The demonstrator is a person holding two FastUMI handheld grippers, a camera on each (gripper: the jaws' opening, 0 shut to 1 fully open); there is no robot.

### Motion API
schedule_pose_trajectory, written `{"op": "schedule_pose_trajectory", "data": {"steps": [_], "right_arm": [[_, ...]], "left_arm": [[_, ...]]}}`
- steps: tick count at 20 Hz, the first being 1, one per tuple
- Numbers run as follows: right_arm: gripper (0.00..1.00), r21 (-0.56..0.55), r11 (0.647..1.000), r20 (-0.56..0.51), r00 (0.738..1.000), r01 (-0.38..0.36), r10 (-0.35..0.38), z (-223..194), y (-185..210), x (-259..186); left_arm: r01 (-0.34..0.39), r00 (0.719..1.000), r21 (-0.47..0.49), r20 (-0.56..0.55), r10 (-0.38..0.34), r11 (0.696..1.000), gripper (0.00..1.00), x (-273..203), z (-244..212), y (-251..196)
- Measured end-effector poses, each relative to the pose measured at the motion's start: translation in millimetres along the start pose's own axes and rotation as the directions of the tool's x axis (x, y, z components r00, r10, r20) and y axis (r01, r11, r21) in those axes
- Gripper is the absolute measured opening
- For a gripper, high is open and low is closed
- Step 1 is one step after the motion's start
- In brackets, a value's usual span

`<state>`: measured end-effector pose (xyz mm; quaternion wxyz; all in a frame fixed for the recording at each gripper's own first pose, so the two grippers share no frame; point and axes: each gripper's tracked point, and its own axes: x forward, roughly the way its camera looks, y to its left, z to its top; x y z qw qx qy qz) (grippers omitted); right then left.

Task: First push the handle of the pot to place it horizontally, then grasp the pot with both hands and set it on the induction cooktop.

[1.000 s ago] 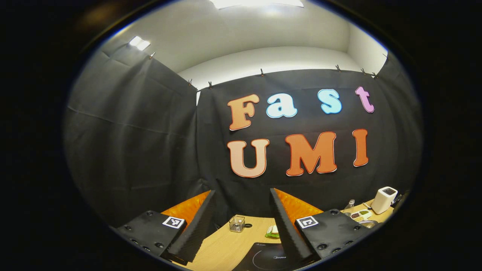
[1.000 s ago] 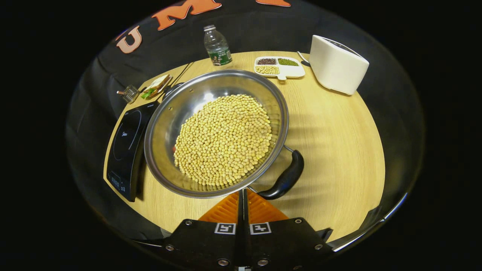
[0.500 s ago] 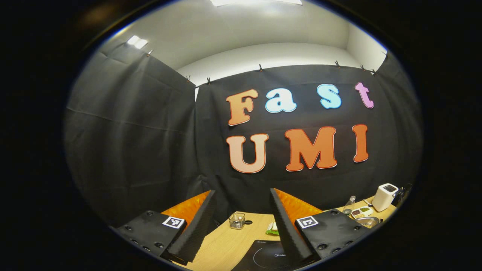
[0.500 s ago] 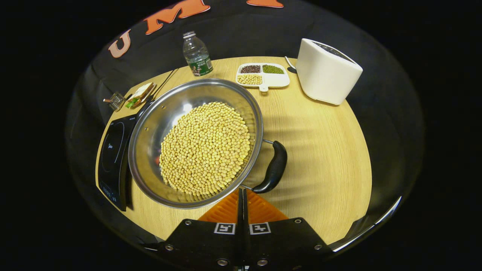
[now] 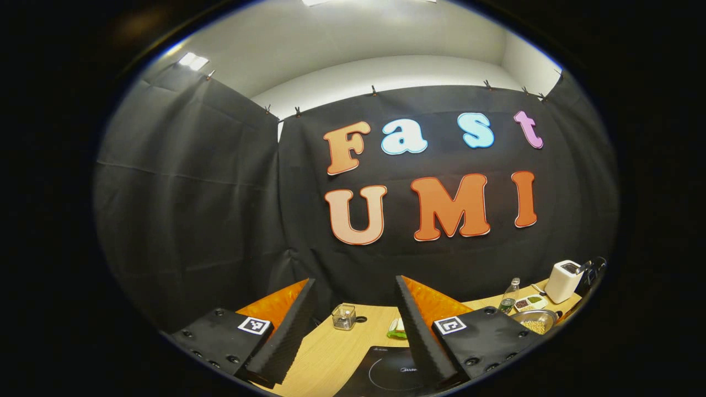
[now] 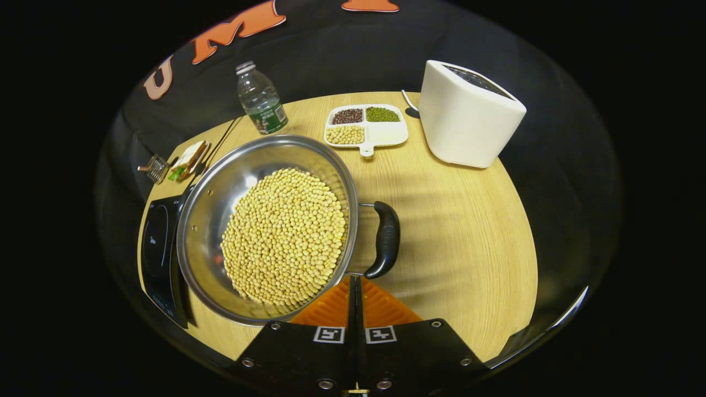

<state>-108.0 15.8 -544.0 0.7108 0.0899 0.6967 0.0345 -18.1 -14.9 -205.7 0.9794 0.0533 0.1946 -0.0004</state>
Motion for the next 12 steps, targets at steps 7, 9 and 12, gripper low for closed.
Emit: {"op": "schedule_pose_trajectory", "data": {"steps": [7,9,12], "right_arm": [[0.0,0.042,0.999,0.04,0.999,0.004,-0.005,26,-2,12],[0.0,0.051,0.999,0.048,0.999,0.002,-0.005,31,-2,14],[0.0,0.046,0.999,0.06,0.998,0.006,-0.008,36,-2,16]], "left_arm": [[0.067,0.995,-0.014,-0.077,-0.068,0.998,0.92,15,-34,-34],[0.091,0.989,-0.022,-0.117,-0.093,0.996,0.92,21,-49,-46],[0.126,0.976,-0.04,-0.176,-0.131,0.991,0.92,27,-70,-64]]}}
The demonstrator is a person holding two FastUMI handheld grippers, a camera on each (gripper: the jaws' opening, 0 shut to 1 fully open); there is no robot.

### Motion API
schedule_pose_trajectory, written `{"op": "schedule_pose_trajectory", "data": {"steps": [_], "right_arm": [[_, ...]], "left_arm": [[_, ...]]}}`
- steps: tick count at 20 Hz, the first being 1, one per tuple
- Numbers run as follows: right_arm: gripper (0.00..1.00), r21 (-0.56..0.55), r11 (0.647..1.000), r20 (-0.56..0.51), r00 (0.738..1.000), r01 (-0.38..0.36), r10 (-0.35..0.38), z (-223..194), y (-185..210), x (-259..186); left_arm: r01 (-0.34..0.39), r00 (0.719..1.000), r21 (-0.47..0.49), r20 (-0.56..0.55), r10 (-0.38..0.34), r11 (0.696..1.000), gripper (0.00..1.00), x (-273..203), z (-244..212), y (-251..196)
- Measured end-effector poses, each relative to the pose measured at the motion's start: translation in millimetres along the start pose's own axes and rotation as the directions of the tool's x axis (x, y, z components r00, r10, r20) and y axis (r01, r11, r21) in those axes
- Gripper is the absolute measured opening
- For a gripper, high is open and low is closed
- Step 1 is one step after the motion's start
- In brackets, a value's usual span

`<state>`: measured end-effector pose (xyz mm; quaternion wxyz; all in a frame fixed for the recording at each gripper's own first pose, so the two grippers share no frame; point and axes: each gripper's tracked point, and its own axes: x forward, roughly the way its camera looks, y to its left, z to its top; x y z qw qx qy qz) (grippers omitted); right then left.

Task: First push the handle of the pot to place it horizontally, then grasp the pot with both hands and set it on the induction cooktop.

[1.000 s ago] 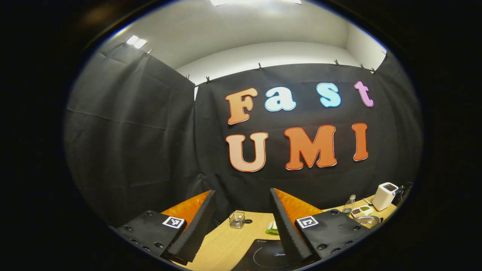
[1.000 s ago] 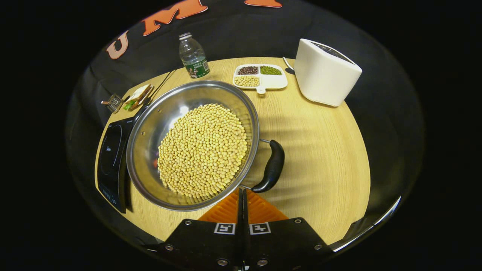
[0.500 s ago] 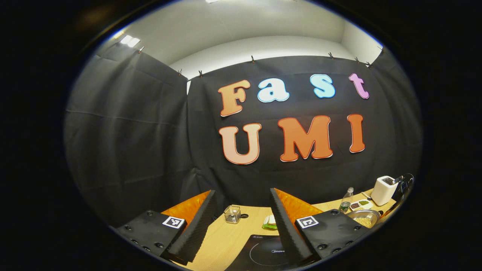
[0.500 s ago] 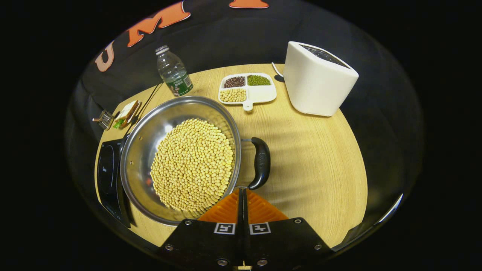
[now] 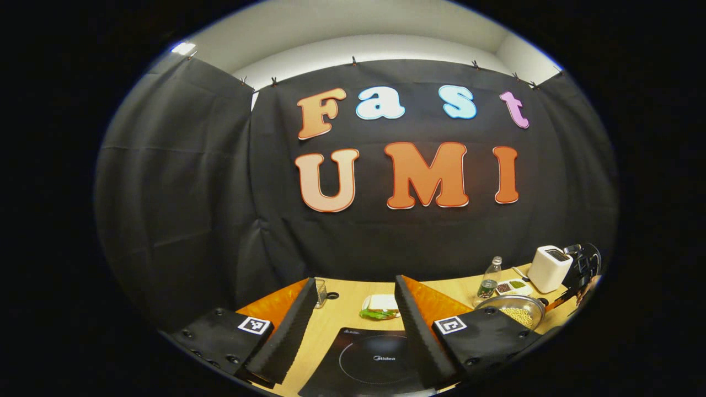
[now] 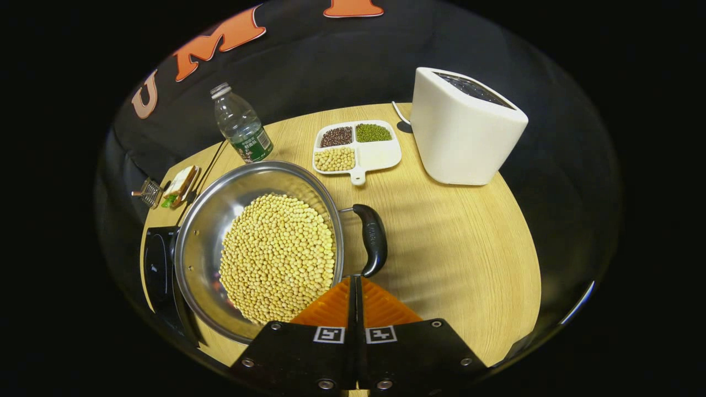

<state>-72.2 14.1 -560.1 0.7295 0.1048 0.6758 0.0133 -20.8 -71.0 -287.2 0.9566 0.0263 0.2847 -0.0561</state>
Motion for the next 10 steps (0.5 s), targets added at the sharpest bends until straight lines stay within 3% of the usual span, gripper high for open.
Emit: {"op": "schedule_pose_trajectory", "data": {"steps": [6,9,10], "right_arm": [[0.0,0.01,1.0,0.068,0.998,-0.015,0.015,21,-5,-22],[0.04,-0.004,0.999,0.094,0.995,-0.036,0.036,29,3,-35],[0.11,-0.014,0.999,0.099,0.994,-0.048,0.05,30,9,-38]], "left_arm": [[0.115,0.981,-0.022,-0.154,-0.117,0.993,0.94,20,-42,-56],[0.189,0.949,-0.053,-0.245,-0.197,0.98,0.93,30,-69,-97],[0.215,0.934,-0.063,-0.277,-0.224,0.975,0.93,32,-77,-111]]}}
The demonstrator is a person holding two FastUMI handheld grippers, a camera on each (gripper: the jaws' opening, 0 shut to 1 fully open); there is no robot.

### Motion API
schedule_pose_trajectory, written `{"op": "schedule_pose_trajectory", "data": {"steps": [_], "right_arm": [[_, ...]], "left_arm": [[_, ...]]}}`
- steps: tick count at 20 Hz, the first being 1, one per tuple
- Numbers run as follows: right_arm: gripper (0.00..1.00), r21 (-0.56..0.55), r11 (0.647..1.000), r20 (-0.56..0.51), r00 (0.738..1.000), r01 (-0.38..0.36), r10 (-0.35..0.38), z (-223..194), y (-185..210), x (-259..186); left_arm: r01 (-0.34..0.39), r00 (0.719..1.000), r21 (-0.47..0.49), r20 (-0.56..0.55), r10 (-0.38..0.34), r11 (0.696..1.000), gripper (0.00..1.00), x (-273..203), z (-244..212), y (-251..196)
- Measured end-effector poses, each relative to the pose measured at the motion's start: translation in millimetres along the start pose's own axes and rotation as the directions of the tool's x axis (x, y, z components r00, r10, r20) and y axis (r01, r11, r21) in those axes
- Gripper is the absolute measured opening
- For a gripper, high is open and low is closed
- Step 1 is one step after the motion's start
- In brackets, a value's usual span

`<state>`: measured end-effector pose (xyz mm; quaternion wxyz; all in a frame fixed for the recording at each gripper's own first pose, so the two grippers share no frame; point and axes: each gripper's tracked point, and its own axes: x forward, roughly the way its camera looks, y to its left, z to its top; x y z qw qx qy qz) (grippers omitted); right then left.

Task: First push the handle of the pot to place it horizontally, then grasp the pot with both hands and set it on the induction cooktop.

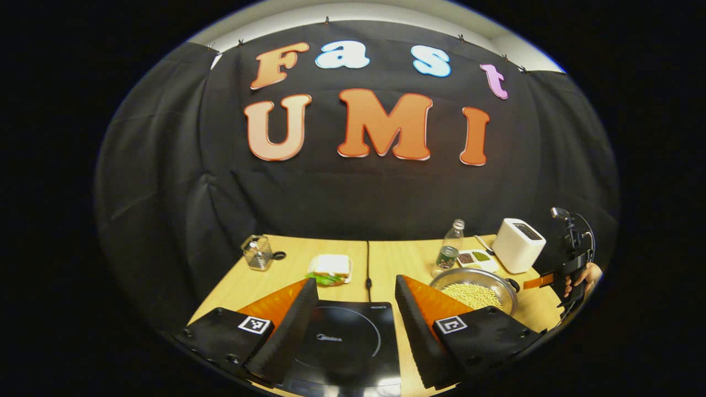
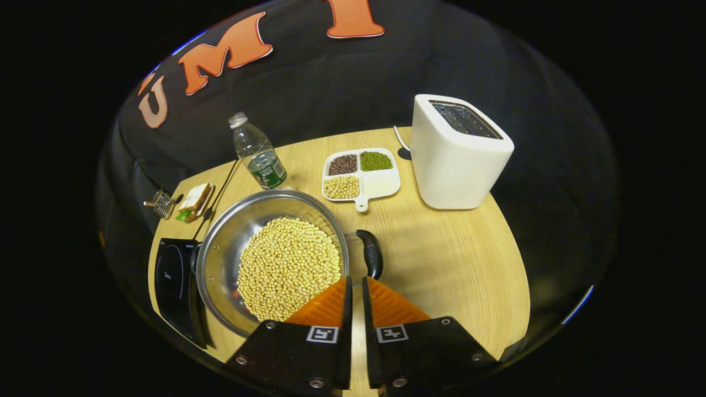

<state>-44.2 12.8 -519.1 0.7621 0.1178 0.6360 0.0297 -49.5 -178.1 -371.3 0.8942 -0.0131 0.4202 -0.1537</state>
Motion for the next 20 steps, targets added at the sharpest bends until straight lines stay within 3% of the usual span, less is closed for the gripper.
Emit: {"op": "schedule_pose_trajectory", "data": {"steps": [1,6,7,8,12,20], "right_arm": [[0.15,-0.004,1.0,0.003,1.0,-0.009,0.009,2,5,-1],[0.57,-0.015,0.999,-0.005,0.999,-0.032,0.032,2,16,6],[0.55,-0.019,0.999,-0.01,1.0,-0.026,0.026,2,15,10],[0.68,-0.023,0.999,-0.013,1.0,-0.023,0.022,1,16,13],[0.76,-0.039,0.999,-0.011,1.0,0.003,-0.003,1,9,27],[0.8,-0.056,0.997,-0.043,0.998,0.049,-0.051,-2,-7,48]], "left_arm": [[0.026,0.999,0.001,-0.029,-0.026,1.0,0.93,9,-7,-13],[0.122,0.98,0.022,-0.163,-0.117,0.992,0.93,44,-45,-71],[0.137,0.973,0.026,-0.19,-0.13,0.99,0.93,51,-53,-81],[0.144,0.967,0.026,-0.218,-0.135,0.989,0.93,58,-62,-88],[0.166,0.942,0.024,-0.299,-0.152,0.986,0.94,79,-90,-114],[0.151,0.88,0.0,-0.456,-0.134,0.989,0.94,139,-146,-136]]}}
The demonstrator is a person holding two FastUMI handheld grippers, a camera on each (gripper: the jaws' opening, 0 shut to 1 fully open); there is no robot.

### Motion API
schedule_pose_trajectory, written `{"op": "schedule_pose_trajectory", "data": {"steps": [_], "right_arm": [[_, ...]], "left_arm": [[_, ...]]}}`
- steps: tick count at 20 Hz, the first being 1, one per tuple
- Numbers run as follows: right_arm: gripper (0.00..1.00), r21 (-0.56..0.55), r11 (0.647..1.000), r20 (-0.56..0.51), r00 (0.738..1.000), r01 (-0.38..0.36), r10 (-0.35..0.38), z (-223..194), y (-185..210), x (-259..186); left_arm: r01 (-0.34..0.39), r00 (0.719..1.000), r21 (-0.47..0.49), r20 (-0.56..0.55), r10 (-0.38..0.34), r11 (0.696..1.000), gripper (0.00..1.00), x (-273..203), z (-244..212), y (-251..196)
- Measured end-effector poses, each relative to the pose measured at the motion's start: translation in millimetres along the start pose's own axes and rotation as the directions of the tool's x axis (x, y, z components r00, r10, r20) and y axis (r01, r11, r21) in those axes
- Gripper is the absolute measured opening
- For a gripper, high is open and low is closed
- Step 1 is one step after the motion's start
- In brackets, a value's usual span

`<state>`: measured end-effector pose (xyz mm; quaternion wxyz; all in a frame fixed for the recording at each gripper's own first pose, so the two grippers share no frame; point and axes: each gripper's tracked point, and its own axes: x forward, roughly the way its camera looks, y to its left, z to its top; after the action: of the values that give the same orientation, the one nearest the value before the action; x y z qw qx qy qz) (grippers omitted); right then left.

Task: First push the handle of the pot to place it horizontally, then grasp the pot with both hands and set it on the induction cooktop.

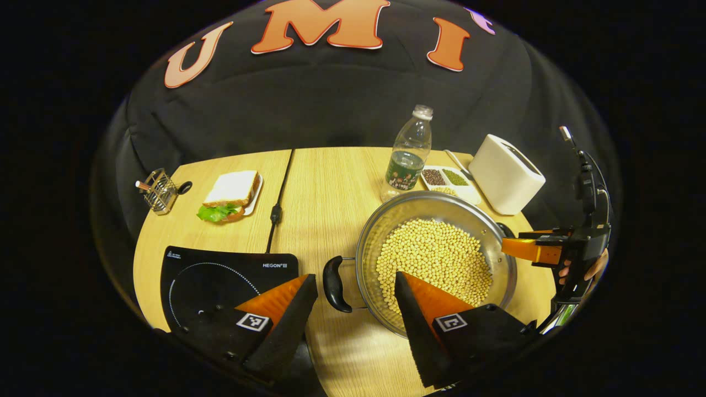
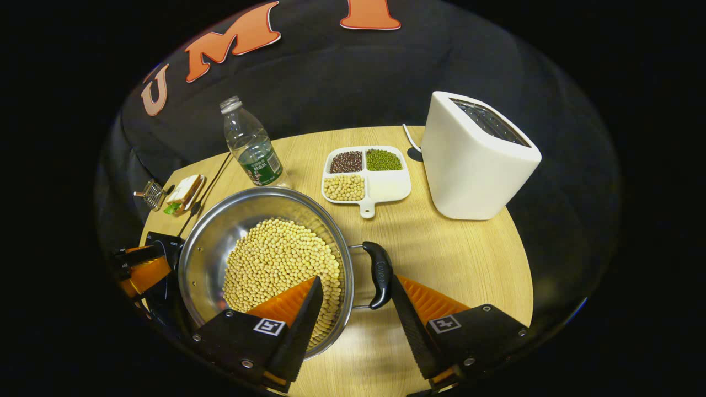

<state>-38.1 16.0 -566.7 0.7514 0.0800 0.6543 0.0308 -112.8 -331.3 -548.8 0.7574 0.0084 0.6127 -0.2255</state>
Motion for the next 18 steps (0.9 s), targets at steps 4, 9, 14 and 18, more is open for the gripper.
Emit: {"op": "schedule_pose_trajectory", "data": {"steps": [4,9,14,18], "right_arm": [[0.8,-0.014,0.999,-0.02,0.999,0.042,-0.042,-2,-11,12],[0.8,-0.031,0.999,-0.043,0.998,0.045,-0.046,-5,-3,29],[0.8,-0.044,0.996,-0.048,0.996,0.074,-0.076,-6,-3,44],[0.74,-0.036,0.997,-0.056,0.996,0.073,-0.075,-8,-4,46]], "left_arm": [[-0.013,0.999,0.005,-0.045,0.013,1.0,0.92,27,-11,3],[-0.047,0.997,0.03,-0.056,0.049,0.998,0.92,48,-20,6],[-0.092,0.994,0.056,-0.05,0.095,0.994,0.86,68,-28,12],[-0.101,0.994,0.041,-0.034,0.103,0.994,0.79,74,-27,14]]}}
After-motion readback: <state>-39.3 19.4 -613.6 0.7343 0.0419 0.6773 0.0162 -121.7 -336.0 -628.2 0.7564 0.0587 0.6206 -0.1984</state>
